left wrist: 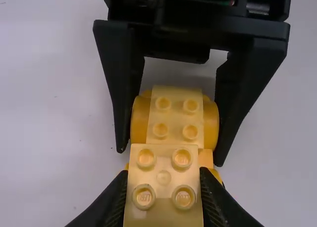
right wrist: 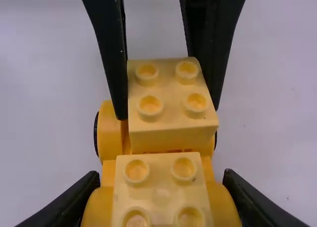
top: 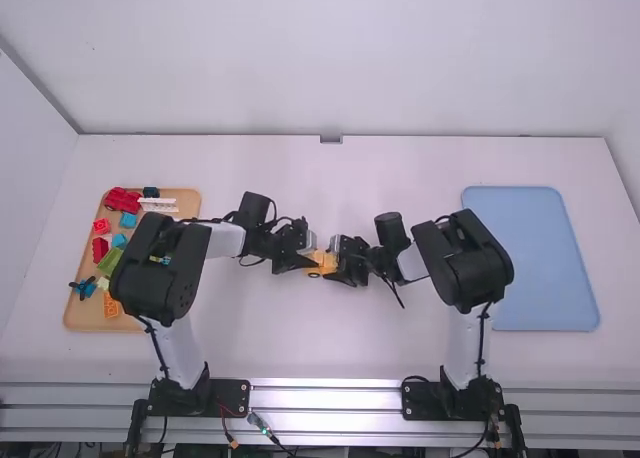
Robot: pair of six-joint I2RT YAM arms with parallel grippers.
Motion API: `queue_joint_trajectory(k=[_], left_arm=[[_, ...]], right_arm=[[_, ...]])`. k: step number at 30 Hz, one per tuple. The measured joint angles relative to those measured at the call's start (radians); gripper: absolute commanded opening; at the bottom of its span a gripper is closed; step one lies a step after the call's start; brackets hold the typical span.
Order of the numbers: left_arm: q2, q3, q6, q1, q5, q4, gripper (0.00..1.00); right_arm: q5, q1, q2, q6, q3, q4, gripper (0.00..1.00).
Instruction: Assemble lego blocks to make yellow taxi
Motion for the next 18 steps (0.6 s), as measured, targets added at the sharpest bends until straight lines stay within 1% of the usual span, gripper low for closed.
queue_joint_trajectory(k=[7, 13, 14, 16, 18], left_arm=[[0.000, -0.026, 0.000, -0.002, 0.021, 0.036, 0.02], [-0.001, -0.030, -0.003, -0.006, 0.025, 0.033, 0.02], [-0.001, -0.030, -0.004, -0.006, 0.025, 0.033, 0.05], [-0.001, -0.030, -0.004, -0.006, 0.024, 0.034, 0.06], [-0.001, -0.030, -0.005, -0.006, 0.021, 0.034, 0.12]], right_arm=[[-0.001, 0.000, 0.000, 0.000, 0.000, -0.001, 0.58], [0.000, 0.000, 0.000, -0.003, 0.000, -0.001, 0.58], [0.000, 0.000, 0.000, -0.003, 0.000, -0.001, 0.58], [0.000, 0.000, 0.000, -0.005, 0.000, 0.000, 0.58], [0.000, 0.000, 0.000, -0.003, 0.000, 0.000, 0.58]])
